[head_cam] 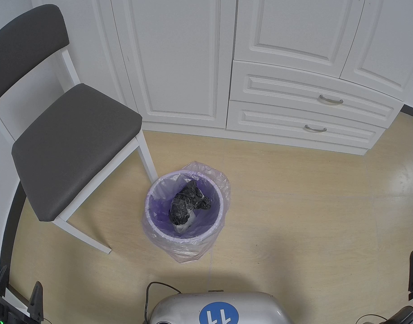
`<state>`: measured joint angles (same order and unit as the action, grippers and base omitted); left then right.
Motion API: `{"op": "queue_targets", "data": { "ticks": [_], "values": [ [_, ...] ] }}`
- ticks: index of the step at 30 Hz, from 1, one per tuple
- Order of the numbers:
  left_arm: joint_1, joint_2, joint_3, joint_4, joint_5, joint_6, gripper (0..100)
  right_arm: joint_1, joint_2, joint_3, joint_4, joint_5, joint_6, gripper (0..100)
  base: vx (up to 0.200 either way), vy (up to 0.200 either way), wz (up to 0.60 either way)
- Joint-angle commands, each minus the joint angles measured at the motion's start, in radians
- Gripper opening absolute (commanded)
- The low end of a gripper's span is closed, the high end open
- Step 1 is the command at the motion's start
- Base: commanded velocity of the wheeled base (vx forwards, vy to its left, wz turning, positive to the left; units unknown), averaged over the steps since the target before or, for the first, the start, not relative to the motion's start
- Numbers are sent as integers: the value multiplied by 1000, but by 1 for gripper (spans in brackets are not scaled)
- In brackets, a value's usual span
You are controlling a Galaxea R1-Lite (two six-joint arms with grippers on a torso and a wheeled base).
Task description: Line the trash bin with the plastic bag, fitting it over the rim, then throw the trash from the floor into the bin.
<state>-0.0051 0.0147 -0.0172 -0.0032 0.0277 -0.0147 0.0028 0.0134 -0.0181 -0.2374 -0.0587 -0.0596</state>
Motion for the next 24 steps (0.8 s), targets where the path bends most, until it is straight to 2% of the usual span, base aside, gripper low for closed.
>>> {"op": "queue_targets", "data": {
  "ticks": [1,4,8,10,12,15,24],
  "values": [
    [-1,-15,17,3,-3,5,100,0,-13,18,90,0,0,100,0,0,0],
    [-1,-15,17,3,-5,12,100,-1,-13,18,175,2,4,100,0,0,0],
    [-1,-15,17,2,-5,5,100,-3,-13,18,168,16,-3,100,0,0,0],
    [-1,-15,17,2,-5,4,100,-3,-13,18,173,30,-16,100,0,0,0],
    [-1,-13,17,2,-8,10,100,-3,-13,18,199,73,3,100,0,0,0],
    [-1,-15,17,2,-6,10,100,-3,-13,15,248,76,24,100,0,0,0],
    [-1,-15,17,0,-8,7,100,-1,-13,18,245,73,64,100,0,0,0]
  ]
}}
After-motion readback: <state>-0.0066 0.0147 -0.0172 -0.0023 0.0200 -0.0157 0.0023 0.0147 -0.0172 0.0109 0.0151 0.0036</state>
